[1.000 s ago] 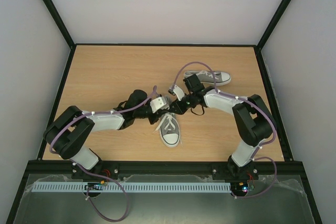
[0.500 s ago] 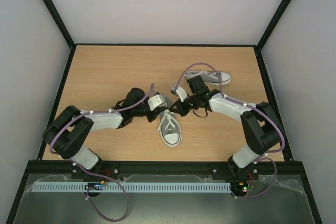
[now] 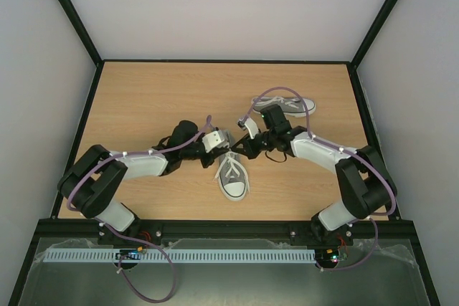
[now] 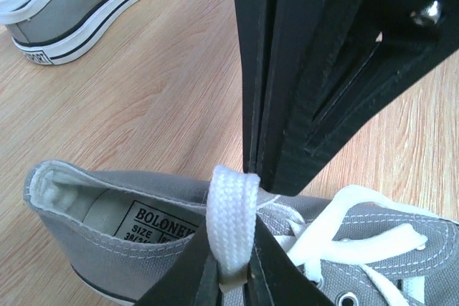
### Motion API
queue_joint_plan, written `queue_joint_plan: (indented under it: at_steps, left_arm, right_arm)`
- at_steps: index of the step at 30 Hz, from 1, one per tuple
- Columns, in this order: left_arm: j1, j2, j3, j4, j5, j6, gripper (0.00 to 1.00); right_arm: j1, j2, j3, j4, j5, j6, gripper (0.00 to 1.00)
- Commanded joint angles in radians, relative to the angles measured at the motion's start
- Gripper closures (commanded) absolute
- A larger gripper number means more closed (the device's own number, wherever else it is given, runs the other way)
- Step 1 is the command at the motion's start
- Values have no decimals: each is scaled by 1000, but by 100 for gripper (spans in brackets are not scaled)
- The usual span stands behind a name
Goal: Tie the shoes
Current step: Cross the shoelace with the shoelace.
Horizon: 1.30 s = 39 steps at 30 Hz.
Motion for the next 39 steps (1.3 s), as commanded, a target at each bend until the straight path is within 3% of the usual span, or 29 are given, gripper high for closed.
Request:
queue_joint_plan:
  at_steps: [1,6,11,13,15,20,26,31,39]
  left_arm:
    - [10,-38,-14,-3,47,43,86]
    - [37,-37,11,-70,141,156,57]
    - [73,-11,72,-258,214,456,34]
    - [73,9,89,-300,211,581,29]
    - [71,30,94,-274,183,607,28]
    - [46,64,92,-161,123,585,32]
    - [22,74,101,-90,110,514,47]
    - [8,78,107,-94,116,509,53]
    - [1,78,124,-106,100,470,84]
  right_arm:
    - [-6,-28,-25,27,-60,34,96]
    - [-6,-9,-33,6,-75,31,96]
    - [-5,3,-31,8,-93,35,96]
    - [-5,3,-31,11,-96,34,96]
    - [-4,6,-29,13,-100,33,96]
    - [-5,7,-33,11,-95,34,96]
    - [-5,6,-33,5,-96,30,96]
    - [-5,4,-34,3,-96,27,96]
    - [-5,-10,-27,-25,-94,15,96]
